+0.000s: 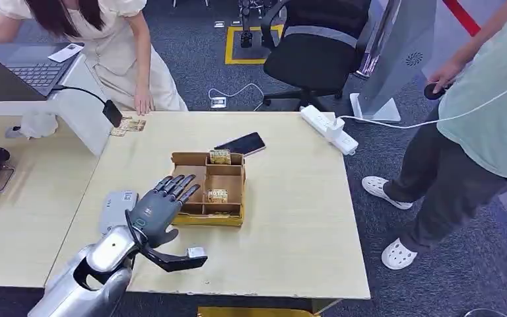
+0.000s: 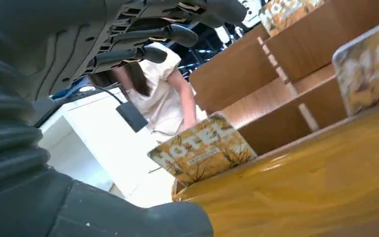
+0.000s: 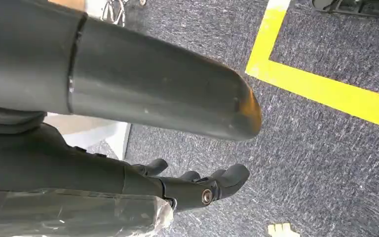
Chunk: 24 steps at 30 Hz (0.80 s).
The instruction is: Pass the card to the sensor for recognition and then transmit it.
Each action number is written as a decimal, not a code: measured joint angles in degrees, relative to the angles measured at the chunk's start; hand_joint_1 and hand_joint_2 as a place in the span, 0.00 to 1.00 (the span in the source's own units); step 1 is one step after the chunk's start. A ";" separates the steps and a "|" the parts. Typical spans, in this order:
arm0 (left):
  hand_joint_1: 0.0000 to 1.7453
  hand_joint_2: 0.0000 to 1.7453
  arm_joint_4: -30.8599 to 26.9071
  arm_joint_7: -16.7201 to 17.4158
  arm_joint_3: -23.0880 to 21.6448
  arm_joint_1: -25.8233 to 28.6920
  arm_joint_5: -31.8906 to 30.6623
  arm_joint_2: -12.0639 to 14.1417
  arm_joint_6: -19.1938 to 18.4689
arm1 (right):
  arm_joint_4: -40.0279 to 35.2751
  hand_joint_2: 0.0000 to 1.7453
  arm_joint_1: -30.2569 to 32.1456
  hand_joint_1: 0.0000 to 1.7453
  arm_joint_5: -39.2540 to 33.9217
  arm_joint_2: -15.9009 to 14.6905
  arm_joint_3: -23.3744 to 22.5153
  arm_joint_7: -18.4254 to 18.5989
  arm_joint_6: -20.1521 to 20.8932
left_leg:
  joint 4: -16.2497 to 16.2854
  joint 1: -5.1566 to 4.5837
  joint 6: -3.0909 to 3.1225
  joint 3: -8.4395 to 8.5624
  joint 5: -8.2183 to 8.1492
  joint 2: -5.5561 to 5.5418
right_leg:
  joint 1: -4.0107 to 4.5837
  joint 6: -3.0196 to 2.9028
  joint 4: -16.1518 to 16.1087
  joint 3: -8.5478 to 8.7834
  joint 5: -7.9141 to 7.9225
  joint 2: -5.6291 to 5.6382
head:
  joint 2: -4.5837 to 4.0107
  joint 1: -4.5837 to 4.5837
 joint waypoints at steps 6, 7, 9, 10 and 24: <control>0.00 1.00 1.16 0.98 0.07 -0.01 -1.90 -0.65 -0.09 | -0.02 0.00 0.00 0.00 0.00 0.00 -0.02 -0.22 -0.02 | 0.00 0.00 0.00 0.00 0.00 0.00 | 0.00 0.00 0.00 0.00 0.00 0.00 | 0.00 0.00; 0.00 1.00 1.36 1.11 0.13 -0.02 -2.16 -0.79 -0.11 | -0.02 0.00 0.00 0.00 0.00 -0.02 -0.02 -0.22 -0.02 | 0.00 0.00 0.00 0.00 0.00 0.00 | 0.00 0.00 0.00 0.01 0.00 0.00 | 0.00 0.00; 0.00 1.00 1.51 1.11 0.22 -0.03 -2.38 -0.83 -0.13 | -0.02 0.00 0.00 0.00 0.00 0.00 -0.02 -0.24 -0.02 | 0.00 0.00 0.00 0.00 0.00 0.00 | 0.00 0.00 0.00 0.00 0.00 0.00 | 0.00 0.00; 0.00 1.00 1.57 1.11 0.22 -0.04 -2.45 -0.83 -0.13 | -0.02 0.00 0.00 0.00 0.00 -0.02 -0.02 -0.24 -0.02 | 0.00 0.00 0.00 0.00 0.00 0.00 | 0.00 0.00 0.00 0.00 0.00 0.00 | 0.00 -0.02; 1.00 1.00 1.84 1.02 0.87 -0.12 -2.82 -0.81 -1.05 | -0.02 0.00 0.00 0.00 0.00 -0.02 -0.04 -0.37 -0.17 | 0.00 0.00 0.00 0.00 0.00 0.00 | 0.00 0.00 0.01 0.01 0.00 0.00 | 0.00 0.00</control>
